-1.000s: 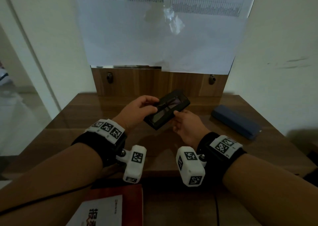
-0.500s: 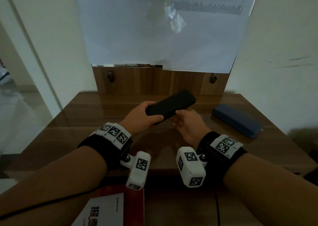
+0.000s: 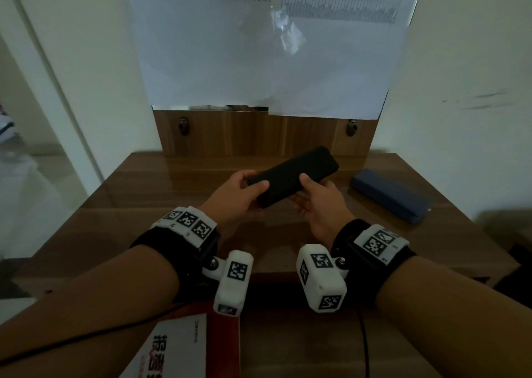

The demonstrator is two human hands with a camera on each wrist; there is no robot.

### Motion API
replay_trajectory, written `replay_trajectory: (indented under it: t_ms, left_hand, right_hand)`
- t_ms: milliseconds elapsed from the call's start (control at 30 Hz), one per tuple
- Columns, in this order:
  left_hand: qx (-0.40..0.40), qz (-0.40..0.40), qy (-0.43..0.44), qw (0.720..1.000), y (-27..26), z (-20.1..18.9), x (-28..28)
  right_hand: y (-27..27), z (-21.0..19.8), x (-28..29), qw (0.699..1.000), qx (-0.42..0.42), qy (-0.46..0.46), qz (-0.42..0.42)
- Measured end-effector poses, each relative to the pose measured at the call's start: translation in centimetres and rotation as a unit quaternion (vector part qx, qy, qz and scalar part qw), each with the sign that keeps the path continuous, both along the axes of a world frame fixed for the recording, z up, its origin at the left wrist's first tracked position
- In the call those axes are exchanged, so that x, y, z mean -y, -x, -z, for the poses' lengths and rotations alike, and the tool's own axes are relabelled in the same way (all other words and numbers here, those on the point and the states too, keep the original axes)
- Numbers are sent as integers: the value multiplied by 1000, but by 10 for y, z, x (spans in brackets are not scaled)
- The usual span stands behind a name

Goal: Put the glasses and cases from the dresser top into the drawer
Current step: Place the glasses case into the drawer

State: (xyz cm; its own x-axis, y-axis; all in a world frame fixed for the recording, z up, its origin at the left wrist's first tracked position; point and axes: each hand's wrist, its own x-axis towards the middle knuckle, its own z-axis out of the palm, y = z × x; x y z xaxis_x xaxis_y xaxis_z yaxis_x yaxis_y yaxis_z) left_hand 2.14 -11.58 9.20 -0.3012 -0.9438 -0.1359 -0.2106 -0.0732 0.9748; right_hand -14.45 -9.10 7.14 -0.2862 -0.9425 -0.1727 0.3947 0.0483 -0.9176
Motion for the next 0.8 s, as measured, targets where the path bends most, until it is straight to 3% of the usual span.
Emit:
replay_trajectory:
  t_ms: [67,267,467,667,800]
  left_hand:
    - [-60,-16,-48,997,2,2,-4]
    - [-125,-23,-76,989,2,-6,-20]
    - [-107,-41,-64,991,-5,-14,-44]
    - [-79,-75,-39,993,-8,-9,-82]
    - [-50,-56,-44,996,-9,-3,-109]
  right_hand:
    - [2,-3,-7,1000,-1,-1,0]
    - [18,-21,-30,1000,-9,-7,15]
    - [33,-35,-66,995,-87,-27,28]
    - [30,-26,-106,985,-157,-66,25]
    - [33,-18,-132,980,-183,-77,16]
